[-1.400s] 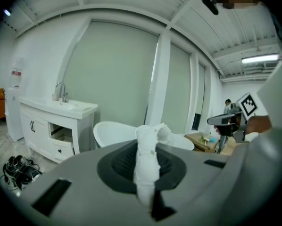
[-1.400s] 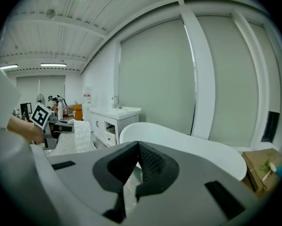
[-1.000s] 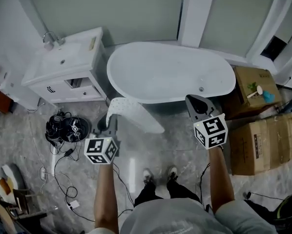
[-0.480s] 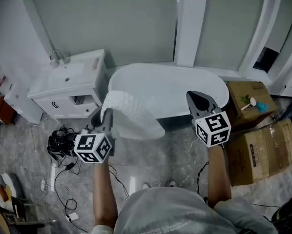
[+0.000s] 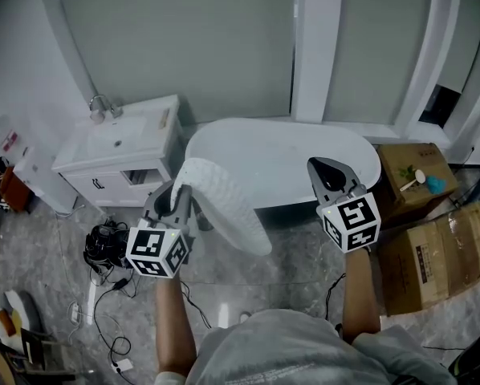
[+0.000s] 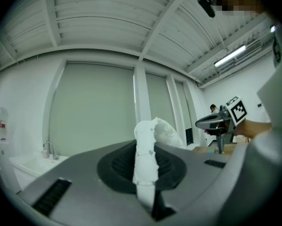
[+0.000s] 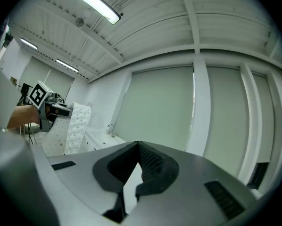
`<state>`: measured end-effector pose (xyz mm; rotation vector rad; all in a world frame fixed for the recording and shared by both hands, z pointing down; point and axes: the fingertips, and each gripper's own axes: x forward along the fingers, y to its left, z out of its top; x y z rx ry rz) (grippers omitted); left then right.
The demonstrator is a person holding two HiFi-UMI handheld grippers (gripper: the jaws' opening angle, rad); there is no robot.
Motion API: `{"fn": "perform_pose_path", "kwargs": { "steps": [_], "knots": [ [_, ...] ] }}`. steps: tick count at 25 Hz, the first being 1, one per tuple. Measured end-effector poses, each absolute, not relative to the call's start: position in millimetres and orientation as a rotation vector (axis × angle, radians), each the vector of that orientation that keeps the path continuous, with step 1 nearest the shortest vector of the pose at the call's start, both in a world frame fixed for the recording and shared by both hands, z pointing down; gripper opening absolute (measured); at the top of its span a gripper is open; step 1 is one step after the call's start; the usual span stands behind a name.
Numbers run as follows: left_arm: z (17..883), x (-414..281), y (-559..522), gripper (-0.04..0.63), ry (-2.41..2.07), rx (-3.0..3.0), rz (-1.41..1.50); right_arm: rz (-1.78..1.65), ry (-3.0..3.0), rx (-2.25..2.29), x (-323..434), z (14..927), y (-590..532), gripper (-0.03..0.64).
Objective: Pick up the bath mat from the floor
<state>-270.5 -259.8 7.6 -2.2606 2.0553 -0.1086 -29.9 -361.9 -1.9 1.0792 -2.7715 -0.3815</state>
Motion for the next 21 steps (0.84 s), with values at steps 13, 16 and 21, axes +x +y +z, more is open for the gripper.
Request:
{"fn": "perform_pose_path", "kwargs": {
  "steps": [13,16,21],
  "knots": [
    [19,-262,-275,0.035,1.993,-2.295,-0.177,-0.391,-2.771,0.99,-50,13,-362,0.012],
    [22,-260,-278,0.035,1.992,-2.304,-0.172,-0.383,-2.766,0.994,-48,16,-365,0.012],
    [26,-257,-280,0.035,1.984,-2.314,-0.189,-0.372,-2.764,1.006,-44,20,-365,0.012]
  ]
}}
